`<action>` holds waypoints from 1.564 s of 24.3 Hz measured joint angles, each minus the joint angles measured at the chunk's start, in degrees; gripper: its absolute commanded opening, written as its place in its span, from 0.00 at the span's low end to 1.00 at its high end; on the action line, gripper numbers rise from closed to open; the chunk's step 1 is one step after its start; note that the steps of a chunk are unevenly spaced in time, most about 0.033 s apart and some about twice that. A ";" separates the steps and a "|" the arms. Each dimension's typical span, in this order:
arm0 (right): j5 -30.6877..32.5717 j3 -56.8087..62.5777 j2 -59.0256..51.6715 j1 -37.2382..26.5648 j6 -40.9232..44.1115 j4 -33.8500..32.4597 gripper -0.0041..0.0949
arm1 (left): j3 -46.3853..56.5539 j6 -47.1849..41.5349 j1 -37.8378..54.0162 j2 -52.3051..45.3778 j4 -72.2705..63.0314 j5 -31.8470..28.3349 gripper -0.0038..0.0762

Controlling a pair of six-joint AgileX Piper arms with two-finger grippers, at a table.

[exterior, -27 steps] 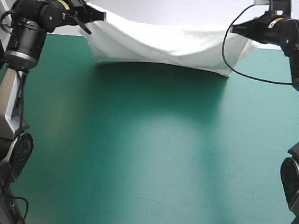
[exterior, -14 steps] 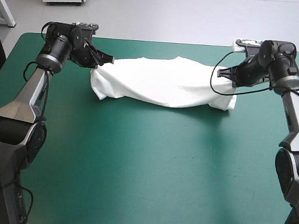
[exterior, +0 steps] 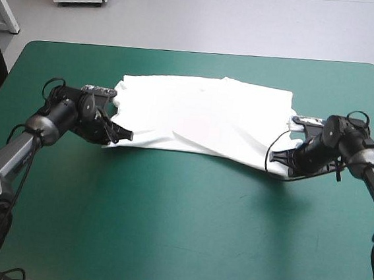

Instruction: Fold the cloth

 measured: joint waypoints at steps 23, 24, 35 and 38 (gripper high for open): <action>5.83 22.60 -23.38 0.00 -0.65 2.32 0.28 | 34.94 -1.66 0.00 -31.91 -6.53 4.22 0.29; 6.91 22.60 -23.38 0.00 -0.83 2.37 0.41 | 34.94 -1.66 0.00 -31.91 -6.53 5.59 0.43; 14.06 2.93 -26.32 0.00 0.24 -0.18 0.55 | 12.03 -2.33 0.00 -32.50 -3.96 17.42 0.69; 14.57 -4.43 -26.32 0.00 1.38 -1.30 0.55 | 5.75 -2.58 0.00 -32.50 -2.49 17.96 0.69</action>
